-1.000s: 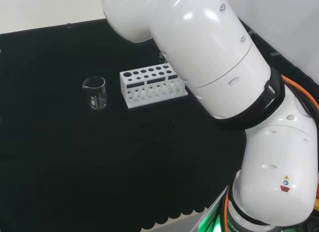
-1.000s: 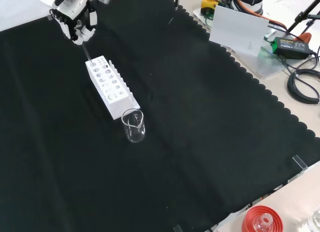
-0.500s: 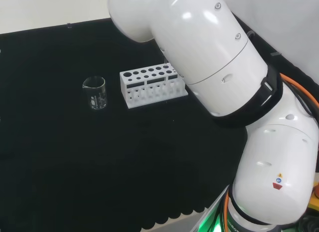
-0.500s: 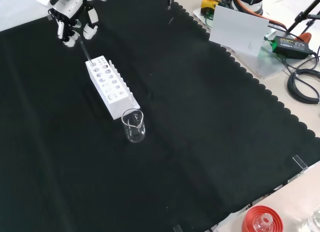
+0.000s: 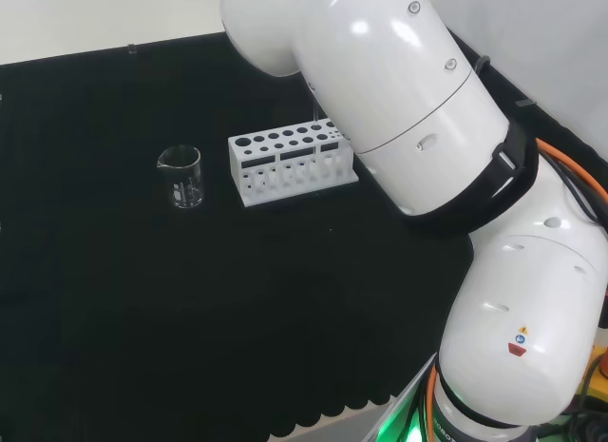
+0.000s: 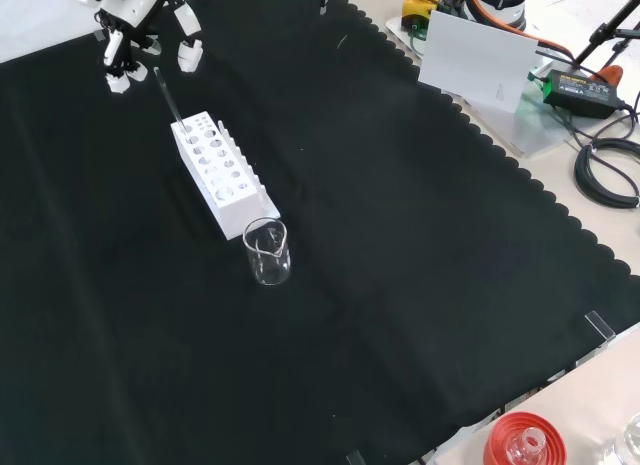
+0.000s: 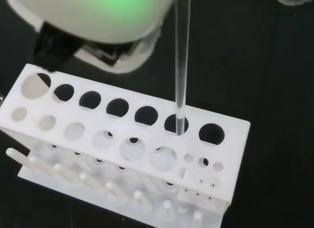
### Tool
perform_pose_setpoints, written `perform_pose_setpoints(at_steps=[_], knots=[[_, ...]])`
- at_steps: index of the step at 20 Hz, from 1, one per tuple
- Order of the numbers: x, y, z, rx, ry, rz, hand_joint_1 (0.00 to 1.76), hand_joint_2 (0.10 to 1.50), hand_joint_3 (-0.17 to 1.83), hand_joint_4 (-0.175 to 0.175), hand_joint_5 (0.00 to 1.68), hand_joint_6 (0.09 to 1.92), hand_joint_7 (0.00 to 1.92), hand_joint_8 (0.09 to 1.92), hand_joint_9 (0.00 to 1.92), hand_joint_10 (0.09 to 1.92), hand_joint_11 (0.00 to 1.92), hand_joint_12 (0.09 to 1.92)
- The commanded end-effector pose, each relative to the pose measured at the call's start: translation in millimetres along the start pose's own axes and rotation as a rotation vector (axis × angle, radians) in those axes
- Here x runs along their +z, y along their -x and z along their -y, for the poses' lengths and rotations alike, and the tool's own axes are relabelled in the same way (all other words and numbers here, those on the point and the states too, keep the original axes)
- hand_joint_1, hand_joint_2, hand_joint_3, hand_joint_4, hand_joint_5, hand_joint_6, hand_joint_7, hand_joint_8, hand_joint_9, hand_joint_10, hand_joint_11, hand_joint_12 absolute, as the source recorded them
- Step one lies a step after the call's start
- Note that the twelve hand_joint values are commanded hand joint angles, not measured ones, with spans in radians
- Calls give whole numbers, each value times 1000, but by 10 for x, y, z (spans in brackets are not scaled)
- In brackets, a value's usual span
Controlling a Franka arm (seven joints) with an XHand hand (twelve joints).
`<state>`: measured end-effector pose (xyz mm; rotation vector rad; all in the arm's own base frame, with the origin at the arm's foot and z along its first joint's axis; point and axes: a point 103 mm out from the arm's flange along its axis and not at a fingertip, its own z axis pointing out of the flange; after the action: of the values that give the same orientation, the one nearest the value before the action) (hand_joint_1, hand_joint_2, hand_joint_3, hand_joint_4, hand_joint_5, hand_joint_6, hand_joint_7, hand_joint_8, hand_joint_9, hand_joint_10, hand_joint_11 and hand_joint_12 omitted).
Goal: Put the glass rod back on the white test tube rack.
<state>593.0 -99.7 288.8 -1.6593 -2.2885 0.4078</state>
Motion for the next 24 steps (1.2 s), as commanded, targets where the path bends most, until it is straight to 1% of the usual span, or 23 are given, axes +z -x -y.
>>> perform_pose_setpoints(at_steps=[1, 4, 8, 11, 14, 15, 20, 24], knots=[[-209, 85, 278, 28, 43, -7, 958, 392, 778, -107, 312, 641, 860, 743, 1639, 87, 1752, 491], [-280, 102, 368, 33, 53, 3, 948, 399, 765, -103, 315, 626, 857, 742, 1631, 87, 1734, 512], [-317, 100, 394, 39, 59, 9, 943, 407, 743, -101, 322, 609, 857, 739, 1627, 87, 1716, 543], [-368, 113, 489, 33, 69, 1, 942, 413, 730, -99, 327, 602, 858, 737, 1626, 87, 1707, 558], [-382, 92, 497, 31, 72, 6, 941, 414, 723, -99, 333, 601, 860, 737, 1625, 87, 1704, 562], [-388, 86, 512, 27, 79, -3, 941, 419, 713, -98, 337, 599, 861, 735, 1625, 87, 1702, 567], [-445, -20, 570, 7, 100, -1, 942, 431, 695, -99, 351, 598, 865, 732, 1624, 87, 1696, 577], [-460, -53, 601, 6, 106, 2, 942, 437, 691, -100, 357, 599, 867, 732, 1625, 87, 1694, 579]])
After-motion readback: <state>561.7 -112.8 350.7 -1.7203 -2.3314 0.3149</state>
